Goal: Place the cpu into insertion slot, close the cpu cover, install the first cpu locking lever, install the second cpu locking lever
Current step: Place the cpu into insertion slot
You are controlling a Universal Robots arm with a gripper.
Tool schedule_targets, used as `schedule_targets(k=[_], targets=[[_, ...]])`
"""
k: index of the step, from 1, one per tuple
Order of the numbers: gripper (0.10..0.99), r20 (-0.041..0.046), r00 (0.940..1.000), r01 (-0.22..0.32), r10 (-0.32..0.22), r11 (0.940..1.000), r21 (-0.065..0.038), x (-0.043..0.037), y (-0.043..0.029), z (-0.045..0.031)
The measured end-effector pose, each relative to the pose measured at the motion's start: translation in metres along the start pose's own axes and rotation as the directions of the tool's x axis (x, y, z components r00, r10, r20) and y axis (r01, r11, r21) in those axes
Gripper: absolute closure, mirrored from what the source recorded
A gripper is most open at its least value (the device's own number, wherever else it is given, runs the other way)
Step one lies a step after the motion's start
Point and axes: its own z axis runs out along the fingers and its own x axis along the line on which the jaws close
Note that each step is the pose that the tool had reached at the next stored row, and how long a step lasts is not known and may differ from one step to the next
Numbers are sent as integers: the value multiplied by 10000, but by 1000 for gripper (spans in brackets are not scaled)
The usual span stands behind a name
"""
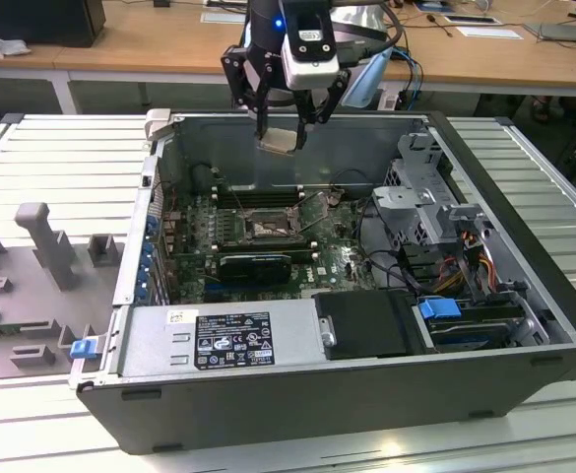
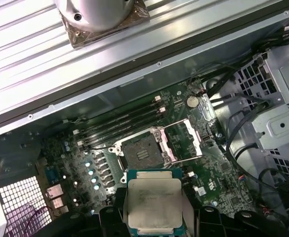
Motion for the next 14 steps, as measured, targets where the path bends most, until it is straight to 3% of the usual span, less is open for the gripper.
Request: schedule_targets(k=[7, 14], targets=[[557, 43, 9988, -481, 481, 9988, -11, 0, 0, 1], [557, 96, 9940, -1087, 1087, 9941, -26, 0, 0, 1]])
